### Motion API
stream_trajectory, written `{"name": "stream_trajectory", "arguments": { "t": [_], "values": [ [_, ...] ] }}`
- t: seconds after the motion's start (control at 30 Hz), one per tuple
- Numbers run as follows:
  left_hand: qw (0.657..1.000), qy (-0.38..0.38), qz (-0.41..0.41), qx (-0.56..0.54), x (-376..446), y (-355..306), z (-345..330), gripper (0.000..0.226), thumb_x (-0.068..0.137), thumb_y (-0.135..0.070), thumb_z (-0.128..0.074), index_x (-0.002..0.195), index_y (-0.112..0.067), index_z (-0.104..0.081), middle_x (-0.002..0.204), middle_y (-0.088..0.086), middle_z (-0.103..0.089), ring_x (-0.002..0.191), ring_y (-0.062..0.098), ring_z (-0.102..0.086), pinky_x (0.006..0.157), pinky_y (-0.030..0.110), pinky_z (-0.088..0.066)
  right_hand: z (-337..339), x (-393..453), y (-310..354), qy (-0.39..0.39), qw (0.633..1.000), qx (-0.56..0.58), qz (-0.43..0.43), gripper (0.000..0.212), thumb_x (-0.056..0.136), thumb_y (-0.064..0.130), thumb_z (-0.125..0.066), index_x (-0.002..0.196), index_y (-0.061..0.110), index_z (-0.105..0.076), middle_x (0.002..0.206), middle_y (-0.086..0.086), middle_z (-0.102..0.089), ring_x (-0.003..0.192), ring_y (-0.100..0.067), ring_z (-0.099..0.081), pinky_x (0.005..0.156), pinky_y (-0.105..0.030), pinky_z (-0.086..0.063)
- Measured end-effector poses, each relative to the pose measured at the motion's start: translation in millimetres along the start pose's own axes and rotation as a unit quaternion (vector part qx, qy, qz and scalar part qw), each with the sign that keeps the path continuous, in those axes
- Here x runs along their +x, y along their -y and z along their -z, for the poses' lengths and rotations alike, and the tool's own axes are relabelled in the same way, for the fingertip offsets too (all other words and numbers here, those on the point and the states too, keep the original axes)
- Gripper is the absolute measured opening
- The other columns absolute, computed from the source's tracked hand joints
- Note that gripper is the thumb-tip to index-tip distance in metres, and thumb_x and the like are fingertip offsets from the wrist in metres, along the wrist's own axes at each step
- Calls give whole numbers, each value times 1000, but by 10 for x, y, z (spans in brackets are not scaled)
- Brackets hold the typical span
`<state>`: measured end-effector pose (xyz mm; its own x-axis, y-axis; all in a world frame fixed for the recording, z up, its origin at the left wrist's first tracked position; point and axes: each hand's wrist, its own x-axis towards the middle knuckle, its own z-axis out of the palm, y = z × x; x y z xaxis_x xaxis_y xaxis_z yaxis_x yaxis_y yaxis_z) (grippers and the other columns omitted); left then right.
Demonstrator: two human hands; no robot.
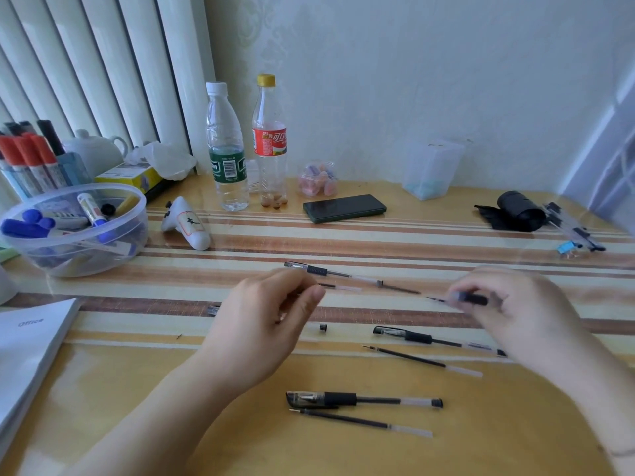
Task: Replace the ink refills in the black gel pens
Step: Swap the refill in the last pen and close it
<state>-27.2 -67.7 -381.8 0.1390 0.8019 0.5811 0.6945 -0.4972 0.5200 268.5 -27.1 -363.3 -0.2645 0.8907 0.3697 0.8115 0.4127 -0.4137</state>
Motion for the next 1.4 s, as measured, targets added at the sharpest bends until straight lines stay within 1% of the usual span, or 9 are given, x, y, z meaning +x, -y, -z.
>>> {"name": "stream_trajectory", "arguments": {
  "t": [0.13,0.37,0.57,0.77,0.87,0.97,1.03,1.17,1.4],
  "values": [
    [1000,-4,11,18,-5,21,35,19,93,-34,-53,76,-28,-57,59,-11,-52,56,13,-51,48,33,-44,45,80,-501,-22,982,-109,-153,23,84,53,-58,97,39,-70,90,12,-70,76,-19,-63,62,-38,-56],
    [997,53,3,61,-25,-2,35,16,93,-33,-53,79,-29,-59,65,-14,-54,60,6,-48,50,26,-41,-8,107,-676,31,968,-120,-219,16,82,46,-69,69,45,-60,76,13,-65,72,-19,-59,61,-36,-55],
    [995,69,5,68,-29,-10,27,14,94,-31,-57,81,-28,-61,70,-14,-57,61,9,-52,52,35,-47,21,91,-660,85,981,-47,-167,13,74,46,-76,76,50,-64,93,32,-61,88,-8,-58,66,-32,-45],
    [995,73,0,68,-36,-5,20,19,92,-41,-51,83,-30,-64,73,-14,-59,63,7,-56,53,36,-49,-38,90,-638,77,982,-68,-156,15,79,38,-74,68,43,-65,103,29,-60,94,-11,-58,75,-36,-48],
    [996,59,-7,66,-37,-25,23,19,92,-44,-57,82,-31,-66,77,-15,-59,63,9,-57,50,34,-49,4,91,-460,54,986,-103,-122,5,83,42,-68,87,41,-68,109,30,-55,89,-9,-56,69,-34,-48],
    [998,33,-5,48,-28,-78,21,19,89,-46,-60,82,-31,-68,85,-17,-63,62,11,-60,49,32,-49,41,42,-141,30,992,-115,-50,11,82,39,-69,77,46,-63,85,35,-62,71,1,-59,57,-25,-51],
    [999,23,-11,39,-24,-134,8,20,89,-47,-62,84,-30,-71,91,-19,-65,68,9,-64,51,31,-50,1,-23,133,47,992,-118,-7,21,78,27,-70,73,46,-63,55,31,-58,44,1,-49,39,-10,-38],
    [999,44,-19,18,-56,-202,-16,18,89,-44,-62,87,-30,-73,90,-19,-68,78,4,-66,57,31,-53,-112,-120,449,59,996,-48,52,26,74,16,-76,76,38,-64,71,33,-61,53,3,-53,46,-9,-37],
    [994,81,-34,70,-72,-210,-3,12,91,-40,-55,88,-34,-65,87,-19,-65,51,-1,-46,48,22,-42,-175,-138,444,35,995,-21,86,29,73,12,-81,75,37,-66,67,23,-66,61,3,-56,46,-8,-35]
  ]
}}
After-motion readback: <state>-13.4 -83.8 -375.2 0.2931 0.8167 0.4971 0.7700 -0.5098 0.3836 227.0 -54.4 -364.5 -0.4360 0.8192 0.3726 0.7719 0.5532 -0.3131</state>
